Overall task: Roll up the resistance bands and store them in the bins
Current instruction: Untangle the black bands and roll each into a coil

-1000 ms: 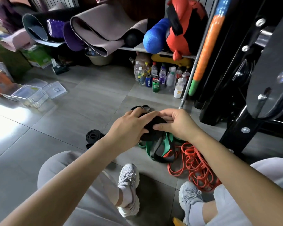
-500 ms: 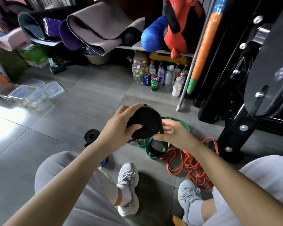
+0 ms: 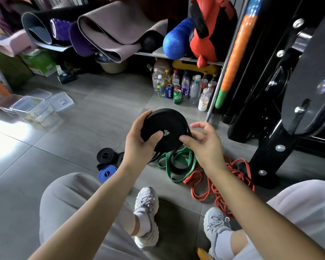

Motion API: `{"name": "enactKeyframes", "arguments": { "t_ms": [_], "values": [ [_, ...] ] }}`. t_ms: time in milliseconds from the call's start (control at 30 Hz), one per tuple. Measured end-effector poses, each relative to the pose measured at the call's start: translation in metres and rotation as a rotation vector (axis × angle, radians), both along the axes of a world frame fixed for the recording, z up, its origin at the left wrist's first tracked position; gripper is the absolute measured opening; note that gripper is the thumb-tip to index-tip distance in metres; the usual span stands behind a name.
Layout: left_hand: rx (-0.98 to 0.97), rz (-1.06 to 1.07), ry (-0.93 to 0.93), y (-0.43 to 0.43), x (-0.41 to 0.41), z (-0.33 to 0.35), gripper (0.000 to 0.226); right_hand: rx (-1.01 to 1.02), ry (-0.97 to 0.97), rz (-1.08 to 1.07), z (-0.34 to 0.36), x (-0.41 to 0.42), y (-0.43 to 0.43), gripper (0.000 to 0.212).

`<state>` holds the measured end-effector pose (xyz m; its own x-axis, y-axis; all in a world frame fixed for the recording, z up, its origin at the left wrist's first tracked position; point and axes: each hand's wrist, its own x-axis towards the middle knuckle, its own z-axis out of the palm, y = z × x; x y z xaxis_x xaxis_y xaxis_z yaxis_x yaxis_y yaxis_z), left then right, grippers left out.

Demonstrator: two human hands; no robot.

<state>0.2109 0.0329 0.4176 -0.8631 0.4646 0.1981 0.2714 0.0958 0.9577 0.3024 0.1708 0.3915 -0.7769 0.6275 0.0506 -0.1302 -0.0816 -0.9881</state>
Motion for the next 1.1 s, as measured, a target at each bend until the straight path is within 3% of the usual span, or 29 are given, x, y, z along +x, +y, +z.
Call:
{"name": "enactKeyframes", "arguments": {
  "t_ms": [233, 367, 600, 767, 1000, 1100],
  "values": [
    [0.180, 0.126, -0.226, 0.009, 0.009, -0.011, 0.043, -0.034, 0.002, -0.097, -0.007, -0.003, -0.013, 0.023],
    [0.180, 0.146, -0.240, 0.008, 0.010, -0.010, 0.044, -0.093, 0.012, -0.072, -0.004, -0.004, -0.012, 0.013],
    [0.206, 0.183, -0.264, -0.002, 0.007, -0.002, 0.043, 0.024, -0.038, -0.052, 0.008, -0.014, -0.013, 0.021],
    [0.304, 0.236, -0.330, -0.012, 0.003, 0.002, 0.052, 0.015, -0.083, 0.025, 0.019, -0.027, -0.023, 0.022],
    [0.314, 0.246, -0.342, -0.010, -0.016, 0.020, 0.043, -0.014, -0.201, 0.083, 0.049, -0.057, -0.017, 0.031],
    [0.326, 0.166, -0.418, -0.008, -0.031, 0.033, 0.038, 0.107, -0.195, 0.167, 0.076, -0.078, -0.006, 0.016]
  ]
}}
